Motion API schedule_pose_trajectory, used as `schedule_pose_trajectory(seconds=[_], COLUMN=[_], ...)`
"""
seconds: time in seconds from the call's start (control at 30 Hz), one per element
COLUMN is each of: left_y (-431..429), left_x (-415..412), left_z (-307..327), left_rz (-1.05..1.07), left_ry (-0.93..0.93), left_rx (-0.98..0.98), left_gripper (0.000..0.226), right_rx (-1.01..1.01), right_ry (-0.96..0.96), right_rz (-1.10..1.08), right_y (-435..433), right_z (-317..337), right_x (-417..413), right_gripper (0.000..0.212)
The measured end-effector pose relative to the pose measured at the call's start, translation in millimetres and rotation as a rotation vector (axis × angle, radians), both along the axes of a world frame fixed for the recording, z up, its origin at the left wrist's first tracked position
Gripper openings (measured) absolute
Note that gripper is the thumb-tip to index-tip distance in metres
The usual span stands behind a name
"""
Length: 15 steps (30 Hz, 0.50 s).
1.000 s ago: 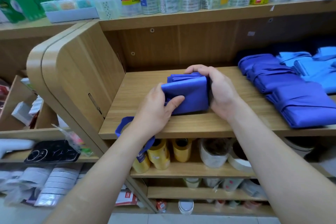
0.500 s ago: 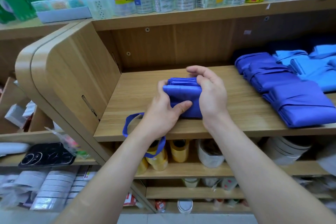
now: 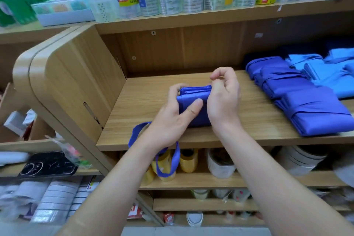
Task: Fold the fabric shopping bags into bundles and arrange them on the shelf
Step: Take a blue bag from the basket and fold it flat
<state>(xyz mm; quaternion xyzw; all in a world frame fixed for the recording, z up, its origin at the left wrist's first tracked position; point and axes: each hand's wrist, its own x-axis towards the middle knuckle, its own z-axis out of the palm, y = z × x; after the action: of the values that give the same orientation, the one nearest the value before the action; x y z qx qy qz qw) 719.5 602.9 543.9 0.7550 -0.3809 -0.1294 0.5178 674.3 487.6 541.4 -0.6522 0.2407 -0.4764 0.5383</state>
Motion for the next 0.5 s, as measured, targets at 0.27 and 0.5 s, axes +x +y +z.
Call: schedule_pose_trajectory(seconds=[0.27, 0.5], left_y=[-4, -4], left_x=[6, 0], left_z=[-5, 0], left_rz=[0.145, 0.007], left_ry=[-0.041, -0.128], left_rx=[-0.143, -0.036], left_gripper=[0.012, 0.017], right_rx=[-0.225, -1.198], right_ry=[0.36, 1.037], right_rz=[0.5, 0.428], right_y=[-10, -15], right_z=[16, 52], right_x=[-12, -31], right_gripper=[0.023, 0.04])
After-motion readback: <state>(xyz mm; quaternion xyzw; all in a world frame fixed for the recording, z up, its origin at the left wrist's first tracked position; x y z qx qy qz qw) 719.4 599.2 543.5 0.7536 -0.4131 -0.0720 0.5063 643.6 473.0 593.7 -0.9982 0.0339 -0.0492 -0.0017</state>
